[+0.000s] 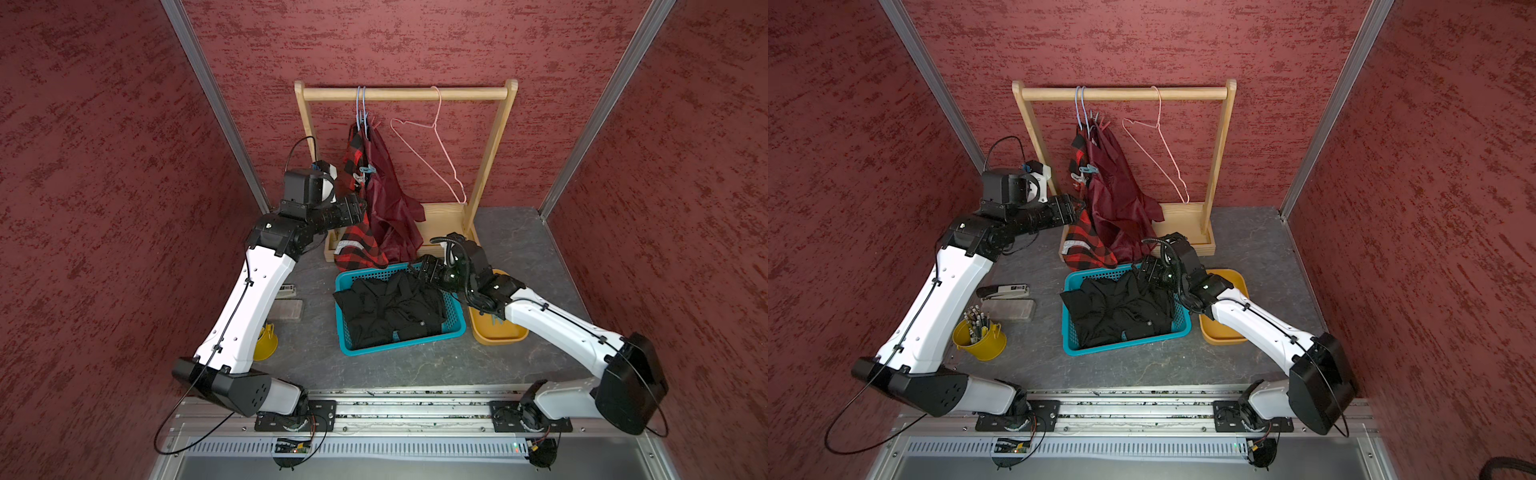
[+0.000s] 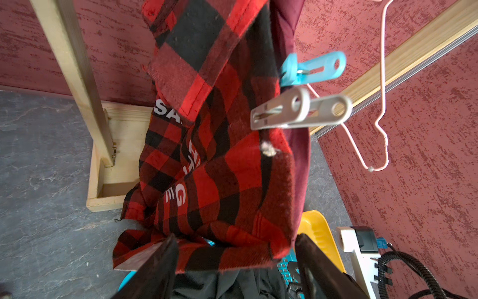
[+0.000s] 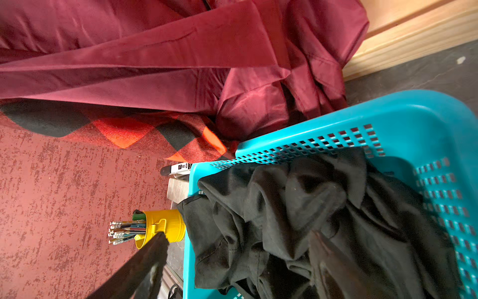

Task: Remove the clothespins securing long-sleeve shirts to the hanger
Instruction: Pick up the hanger from the clothesline.

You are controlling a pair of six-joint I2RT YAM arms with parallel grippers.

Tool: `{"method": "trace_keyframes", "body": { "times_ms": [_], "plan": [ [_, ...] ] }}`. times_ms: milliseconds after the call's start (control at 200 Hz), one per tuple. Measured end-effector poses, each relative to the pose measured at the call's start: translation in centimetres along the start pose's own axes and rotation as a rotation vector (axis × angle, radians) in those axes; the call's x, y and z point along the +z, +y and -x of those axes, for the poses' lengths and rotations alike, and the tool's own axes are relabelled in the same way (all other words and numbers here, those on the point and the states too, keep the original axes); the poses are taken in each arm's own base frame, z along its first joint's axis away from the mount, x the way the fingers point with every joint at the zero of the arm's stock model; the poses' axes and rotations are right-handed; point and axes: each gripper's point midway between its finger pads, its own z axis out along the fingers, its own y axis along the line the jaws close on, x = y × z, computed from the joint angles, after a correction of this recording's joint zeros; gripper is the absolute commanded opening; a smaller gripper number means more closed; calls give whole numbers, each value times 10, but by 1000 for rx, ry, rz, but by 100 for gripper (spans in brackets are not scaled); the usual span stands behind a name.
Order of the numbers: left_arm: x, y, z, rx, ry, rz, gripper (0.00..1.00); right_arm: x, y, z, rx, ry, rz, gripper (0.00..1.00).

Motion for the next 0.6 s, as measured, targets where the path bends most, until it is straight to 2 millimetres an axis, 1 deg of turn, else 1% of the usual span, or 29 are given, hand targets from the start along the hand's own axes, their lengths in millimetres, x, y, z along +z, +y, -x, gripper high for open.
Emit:
{"method": "trace_keyframes", "body": {
  "times_ms": [75,150,321,481,601],
  "plan": [
    [1,-1,3,-3,-6,1,64,0,0,0,0,1,-1,88],
    [5,-1,5,-2,-5,3,61,0,0,0,-3,1,-1,89],
    [18,0,9,1,6,8,54,0,0,0,-13,2,-1,99],
    [30,1,9,4,21,14,46,-2,2,1,-25,-3,5,99],
    [34,-2,11,16,23,14,34,-7,7,3,-39,-11,15,99]
  ]
}}
